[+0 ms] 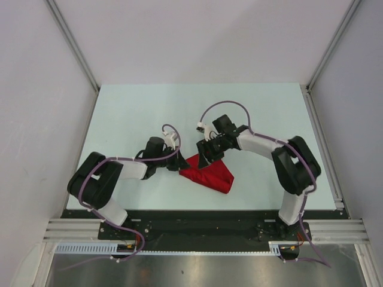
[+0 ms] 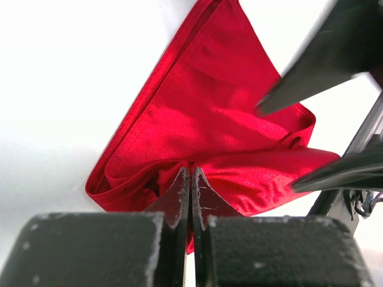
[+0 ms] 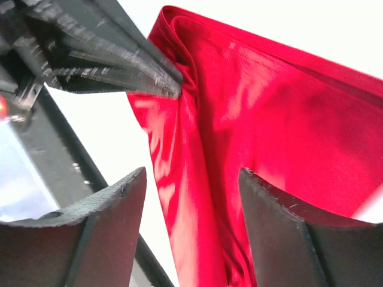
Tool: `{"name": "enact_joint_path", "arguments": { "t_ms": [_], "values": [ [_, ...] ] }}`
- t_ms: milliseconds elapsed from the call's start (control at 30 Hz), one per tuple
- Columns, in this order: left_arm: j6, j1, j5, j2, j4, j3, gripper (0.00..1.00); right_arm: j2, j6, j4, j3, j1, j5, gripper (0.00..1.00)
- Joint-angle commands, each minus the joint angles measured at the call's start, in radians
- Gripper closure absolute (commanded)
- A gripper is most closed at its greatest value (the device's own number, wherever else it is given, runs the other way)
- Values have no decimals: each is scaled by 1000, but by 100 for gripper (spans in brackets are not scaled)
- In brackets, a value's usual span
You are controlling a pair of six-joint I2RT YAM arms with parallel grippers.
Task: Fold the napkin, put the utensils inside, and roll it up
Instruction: Roll the napkin with the utensil
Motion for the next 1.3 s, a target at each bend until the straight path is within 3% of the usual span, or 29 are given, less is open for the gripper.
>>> {"name": "enact_joint_path", "arguments": {
  "t_ms": [0,200,300,567,800,867,900,933,1067,1100,1200,1267],
  "values": [
    [-10,2,-41,44,-83,18,100,-197,-50,130,-123,78,262,31],
    [-23,7,-35,66,-100,37,100,-321,-146,227,-257,333,720,28],
    [-23,10,-32,69,-103,41,100,-324,-169,285,-304,393,831,28],
    [-26,15,-17,80,-108,51,100,-205,-235,365,-314,490,957,28],
    [-26,24,9,70,-94,52,100,-130,-224,328,-274,474,938,35],
    [-26,25,26,67,-82,54,96,-125,-210,302,-264,450,887,41],
    [-26,27,29,58,-79,54,93,-123,-197,293,-255,441,869,49],
    [-26,28,29,52,-75,54,79,-125,-190,276,-252,430,849,51],
    [-29,50,11,-3,-80,49,52,-123,-166,235,-241,381,682,63],
    [-29,64,-4,-20,-83,48,40,-126,-164,225,-238,364,660,69],
    [-23,96,-46,-97,-98,35,28,-126,-155,195,-228,330,485,75],
    [-9,108,-73,-161,-114,20,26,-123,-146,161,-206,312,360,77]
  ]
}}
